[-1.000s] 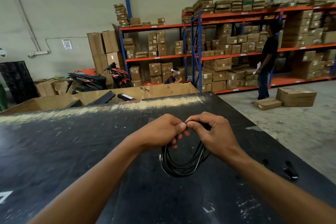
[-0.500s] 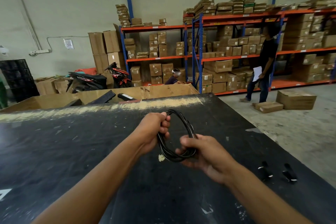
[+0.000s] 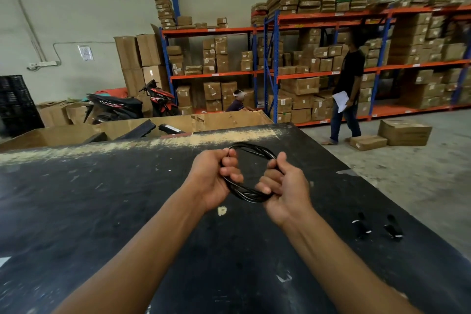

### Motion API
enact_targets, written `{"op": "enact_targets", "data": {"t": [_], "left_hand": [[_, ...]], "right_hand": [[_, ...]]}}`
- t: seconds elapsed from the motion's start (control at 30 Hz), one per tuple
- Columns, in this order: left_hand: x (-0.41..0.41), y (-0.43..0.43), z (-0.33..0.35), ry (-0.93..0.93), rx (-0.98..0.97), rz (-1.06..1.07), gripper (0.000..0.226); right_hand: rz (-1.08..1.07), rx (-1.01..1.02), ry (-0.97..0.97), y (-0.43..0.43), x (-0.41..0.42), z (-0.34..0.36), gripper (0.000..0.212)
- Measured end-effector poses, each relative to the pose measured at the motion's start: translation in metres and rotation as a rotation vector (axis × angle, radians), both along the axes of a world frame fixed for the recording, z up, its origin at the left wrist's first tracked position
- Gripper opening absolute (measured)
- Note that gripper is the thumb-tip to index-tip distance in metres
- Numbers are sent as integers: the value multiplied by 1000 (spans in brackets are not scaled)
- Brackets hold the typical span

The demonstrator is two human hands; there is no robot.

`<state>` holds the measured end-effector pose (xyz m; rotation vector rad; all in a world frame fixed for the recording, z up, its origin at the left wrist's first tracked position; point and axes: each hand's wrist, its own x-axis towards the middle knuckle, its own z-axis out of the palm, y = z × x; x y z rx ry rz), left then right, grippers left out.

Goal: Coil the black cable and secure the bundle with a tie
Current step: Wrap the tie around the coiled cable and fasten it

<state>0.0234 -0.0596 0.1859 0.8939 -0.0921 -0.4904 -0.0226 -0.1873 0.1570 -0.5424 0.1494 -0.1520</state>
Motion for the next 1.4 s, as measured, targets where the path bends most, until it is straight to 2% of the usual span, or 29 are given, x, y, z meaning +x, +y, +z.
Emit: {"op": "enact_targets", "data": {"t": [0.1, 0.3, 0.5, 0.7, 0.8, 0.9, 1.0, 1.1, 1.17, 1.27, 1.33, 1.4], "left_hand": [[1, -1, 2, -42, 57, 15, 32], [9, -8, -9, -242, 478, -29, 35], [13, -38, -44, -455, 770, -39, 35], [23, -89, -78, -595, 923, -38, 34], [30, -115, -90, -717, 1080, 6, 34], [37, -138, -102, -821, 1212, 38, 33], [47, -161, -110, -901, 1300, -16, 33], [57, -180, -114, -939, 1345, -92, 35], [66, -191, -116, -950, 1364, -132, 37], [77, -202, -121, -927, 1360, -192, 37], [83, -210, -123, -900, 1351, -217, 35], [88, -218, -125, -885, 1337, -249, 34]], "right_hand": [[16, -40, 2, 4, 0, -4, 38], [58, -206, 82, -3, -17, -36, 38], [-15, -409, 214, -19, -39, -72, 35], [-201, -499, 318, -41, -47, -92, 35], [-259, -512, 373, -50, -43, -99, 34], [-257, -505, 405, -65, -36, -107, 34], [-220, -485, 458, -91, -31, -114, 33], [-217, -558, 547, -117, -23, -124, 38], [-303, -688, 624, -138, -19, -132, 35], [-480, -1178, 765, -177, -20, -139, 8], [-451, -1428, 796, -199, -21, -143, 29], [-333, -1602, 782, -213, -18, -145, 50]]}}
